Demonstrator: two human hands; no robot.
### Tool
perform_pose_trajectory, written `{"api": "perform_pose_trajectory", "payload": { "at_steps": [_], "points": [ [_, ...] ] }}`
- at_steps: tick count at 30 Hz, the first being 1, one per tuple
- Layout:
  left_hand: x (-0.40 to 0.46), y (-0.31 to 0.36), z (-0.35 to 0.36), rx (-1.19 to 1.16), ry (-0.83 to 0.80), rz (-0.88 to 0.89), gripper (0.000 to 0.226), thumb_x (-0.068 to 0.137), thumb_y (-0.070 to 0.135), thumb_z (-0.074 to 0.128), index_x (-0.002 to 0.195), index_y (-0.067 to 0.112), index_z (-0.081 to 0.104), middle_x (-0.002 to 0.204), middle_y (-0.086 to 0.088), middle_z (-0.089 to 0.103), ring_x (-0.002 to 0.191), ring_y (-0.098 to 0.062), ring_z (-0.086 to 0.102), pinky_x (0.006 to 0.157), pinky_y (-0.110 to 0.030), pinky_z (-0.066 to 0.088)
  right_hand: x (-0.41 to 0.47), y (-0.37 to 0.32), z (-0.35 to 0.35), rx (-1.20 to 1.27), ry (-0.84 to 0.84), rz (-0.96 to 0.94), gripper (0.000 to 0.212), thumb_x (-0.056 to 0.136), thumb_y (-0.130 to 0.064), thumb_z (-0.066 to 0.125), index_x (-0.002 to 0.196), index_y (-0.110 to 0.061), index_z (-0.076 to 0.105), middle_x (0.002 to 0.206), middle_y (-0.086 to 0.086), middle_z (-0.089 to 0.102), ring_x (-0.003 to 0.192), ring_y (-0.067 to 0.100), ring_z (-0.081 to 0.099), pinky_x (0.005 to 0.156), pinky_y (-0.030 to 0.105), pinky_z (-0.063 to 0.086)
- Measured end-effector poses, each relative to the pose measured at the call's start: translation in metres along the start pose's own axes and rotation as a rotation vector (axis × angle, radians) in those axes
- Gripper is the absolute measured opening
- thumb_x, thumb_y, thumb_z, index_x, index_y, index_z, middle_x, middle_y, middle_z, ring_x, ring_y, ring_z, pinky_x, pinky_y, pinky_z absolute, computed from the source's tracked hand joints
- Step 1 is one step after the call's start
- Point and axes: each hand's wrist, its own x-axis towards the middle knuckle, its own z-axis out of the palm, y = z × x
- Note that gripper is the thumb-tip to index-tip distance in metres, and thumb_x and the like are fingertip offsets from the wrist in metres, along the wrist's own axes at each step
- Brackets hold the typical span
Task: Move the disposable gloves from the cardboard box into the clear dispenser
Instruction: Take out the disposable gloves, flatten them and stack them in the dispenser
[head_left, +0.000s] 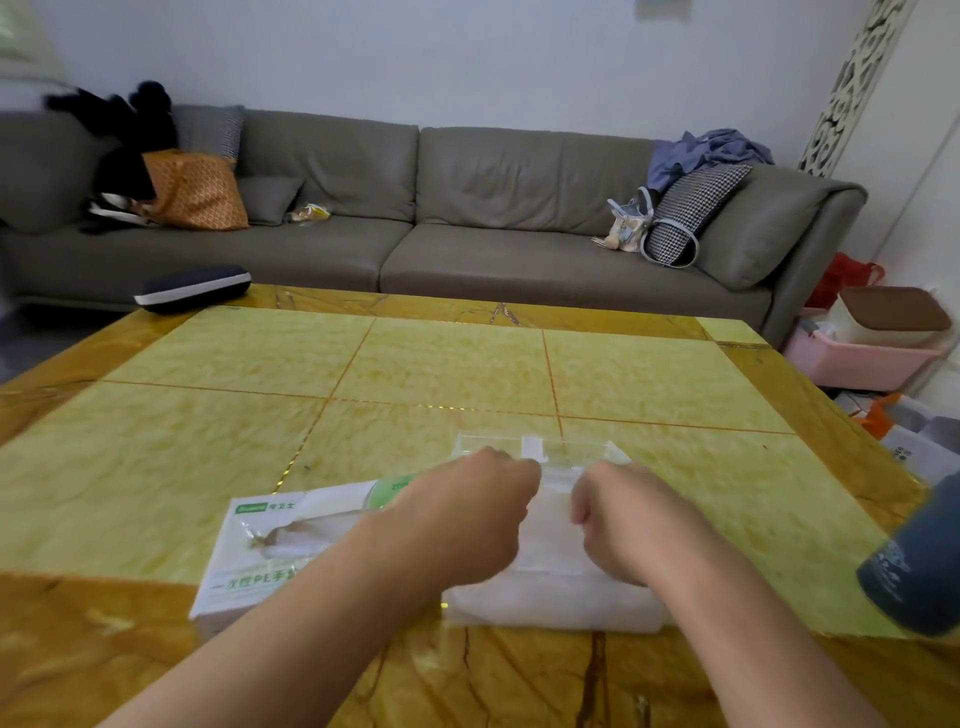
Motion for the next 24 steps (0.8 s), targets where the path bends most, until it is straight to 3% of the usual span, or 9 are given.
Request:
{"api": "perform_pose_trajectory", "payload": {
  "at_steps": [3, 6, 9, 11, 14, 19, 22, 24],
  "points": [
    [-0.024, -0.03, -0.008, -0.175, 0.267, -0.068, 0.01, 0.102, 0.026, 0.05, 0.106, 0.029, 0.059, 0.098, 0.015, 0.06, 0.086, -0.01, 0.059, 0.076, -0.038, 0.057, -0.011, -0.017, -0.009, -0.008, 0.19, -0.065, 0.028, 0.087, -0.003, 0.054, 0.099, -0.022, 0.071, 0.097, 0.0, 0.066, 0.083, 0.025, 0.067, 0.076, 0.043, 0.061],
    [-0.049, -0.072, -0.004, -0.167, 0.381, -0.272, 0.012, 0.099, 0.027, 0.055, 0.089, 0.032, 0.059, 0.082, 0.015, 0.062, 0.07, -0.005, 0.06, 0.064, -0.033, 0.058, -0.022, -0.037, -0.008, 0.072, 0.295, -0.201, 0.039, 0.088, 0.0, 0.055, 0.114, -0.025, 0.069, 0.106, -0.007, 0.067, 0.096, 0.018, 0.065, 0.086, 0.035, 0.059],
    [-0.07, -0.103, 0.005, -0.094, 0.346, -0.483, 0.018, 0.098, 0.041, 0.062, 0.081, 0.033, 0.063, 0.073, 0.016, 0.065, 0.058, -0.001, 0.061, 0.05, -0.023, 0.054, -0.037, -0.061, -0.002, 0.135, 0.291, -0.463, 0.053, 0.093, 0.004, 0.051, 0.135, -0.027, 0.058, 0.128, -0.012, 0.059, 0.117, 0.009, 0.053, 0.105, 0.022, 0.045],
    [-0.074, -0.113, 0.008, -0.055, 0.27, -0.556, 0.029, 0.093, 0.054, 0.067, 0.077, 0.03, 0.067, 0.067, 0.013, 0.065, 0.056, -0.004, 0.061, 0.048, -0.023, 0.051, -0.045, -0.077, 0.008, 0.11, 0.236, -0.63, 0.054, 0.091, 0.002, 0.047, 0.136, -0.026, 0.058, 0.132, -0.01, 0.056, 0.125, 0.013, 0.045, 0.113, 0.025, 0.037],
    [-0.07, -0.117, 0.006, 0.02, 0.173, -0.593, 0.04, 0.085, 0.063, 0.072, 0.071, 0.026, 0.065, 0.064, 0.007, 0.063, 0.056, -0.01, 0.06, 0.046, -0.026, 0.043, -0.049, -0.095, 0.028, 0.042, 0.132, -0.736, 0.05, 0.089, -0.005, 0.051, 0.135, -0.022, 0.061, 0.127, -0.005, 0.057, 0.123, 0.019, 0.04, 0.111, 0.031, 0.038],
    [-0.06, -0.118, 0.007, 0.074, 0.049, -0.582, 0.036, 0.084, 0.057, 0.075, 0.077, 0.026, 0.06, 0.074, 0.007, 0.06, 0.062, -0.015, 0.06, 0.051, -0.028, 0.045, -0.044, -0.102, 0.043, -0.003, 0.139, -0.753, 0.048, 0.088, -0.009, 0.055, 0.133, -0.022, 0.065, 0.118, -0.004, 0.059, 0.116, 0.021, 0.042, 0.106, 0.03, 0.04],
    [-0.055, -0.119, 0.01, 0.081, 0.042, -0.554, 0.016, 0.087, 0.035, 0.073, 0.079, 0.026, 0.063, 0.074, 0.007, 0.061, 0.064, -0.016, 0.062, 0.052, -0.028, 0.046, -0.043, -0.102, 0.047, -0.01, 0.128, -0.749, 0.05, 0.087, -0.009, 0.053, 0.133, -0.023, 0.064, 0.118, -0.004, 0.059, 0.116, 0.023, 0.044, 0.106, 0.031, 0.041],
    [-0.053, -0.12, 0.013, 0.111, 0.049, -0.541, 0.016, 0.09, 0.03, 0.07, 0.078, 0.026, 0.06, 0.075, 0.007, 0.06, 0.063, -0.017, 0.06, 0.051, -0.029, 0.044, -0.043, -0.103, 0.048, -0.01, 0.133, -0.744, 0.05, 0.086, -0.009, 0.053, 0.132, -0.023, 0.065, 0.117, -0.004, 0.059, 0.117, 0.023, 0.045, 0.106, 0.032, 0.041]
  ]
}}
